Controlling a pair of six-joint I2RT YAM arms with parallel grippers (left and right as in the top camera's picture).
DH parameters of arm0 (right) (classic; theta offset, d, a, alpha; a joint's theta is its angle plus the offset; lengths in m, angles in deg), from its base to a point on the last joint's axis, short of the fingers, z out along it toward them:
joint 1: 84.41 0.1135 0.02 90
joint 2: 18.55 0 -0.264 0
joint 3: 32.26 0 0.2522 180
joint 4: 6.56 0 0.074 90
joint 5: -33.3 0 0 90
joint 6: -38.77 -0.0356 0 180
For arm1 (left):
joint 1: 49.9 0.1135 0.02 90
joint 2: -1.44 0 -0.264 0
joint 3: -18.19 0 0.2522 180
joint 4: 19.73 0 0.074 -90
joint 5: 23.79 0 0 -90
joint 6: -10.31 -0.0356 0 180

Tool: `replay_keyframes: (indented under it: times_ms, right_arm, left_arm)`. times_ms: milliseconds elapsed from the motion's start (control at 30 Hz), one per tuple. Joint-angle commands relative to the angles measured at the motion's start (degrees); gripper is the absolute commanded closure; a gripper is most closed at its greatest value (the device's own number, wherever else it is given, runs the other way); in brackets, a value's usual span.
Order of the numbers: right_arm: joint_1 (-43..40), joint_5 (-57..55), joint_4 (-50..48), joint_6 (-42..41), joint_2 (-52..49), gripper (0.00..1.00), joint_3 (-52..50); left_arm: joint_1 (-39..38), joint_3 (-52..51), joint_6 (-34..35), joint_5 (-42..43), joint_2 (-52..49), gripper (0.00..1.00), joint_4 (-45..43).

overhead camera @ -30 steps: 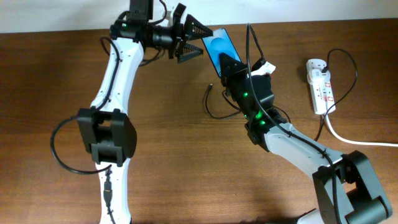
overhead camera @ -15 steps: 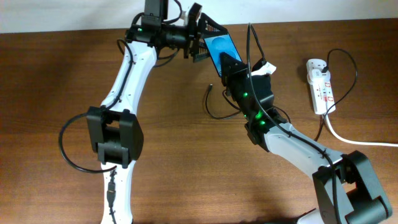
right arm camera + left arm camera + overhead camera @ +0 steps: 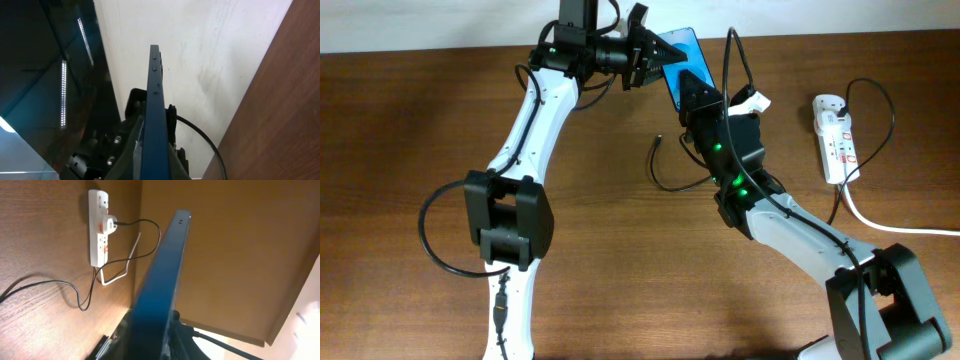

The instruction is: Plug charger to phone and switch on socket

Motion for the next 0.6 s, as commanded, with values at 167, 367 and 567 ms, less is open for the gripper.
replay_keyframes:
  times_ms: [167,367,567]
  right_arm:
    - [0.8,3.5,0.9,1.4,0.1,0.94,-0.1]
    - [0.8,3.4,0.9,1.4,0.1,0.61,-0.1]
    - [0.2,3.7,2.3,1.8,0.1,0.02,-0.1]
  left_arm:
    - [-0.3,0.7,3.6,-4.2,0.6,1.0,-1.0]
    - [-0.3,0.7,3.6,-7.5,0.6,1.0,-1.0]
    - [1.9,0.7,0.5,-7.8,0.6,1.0,-0.9]
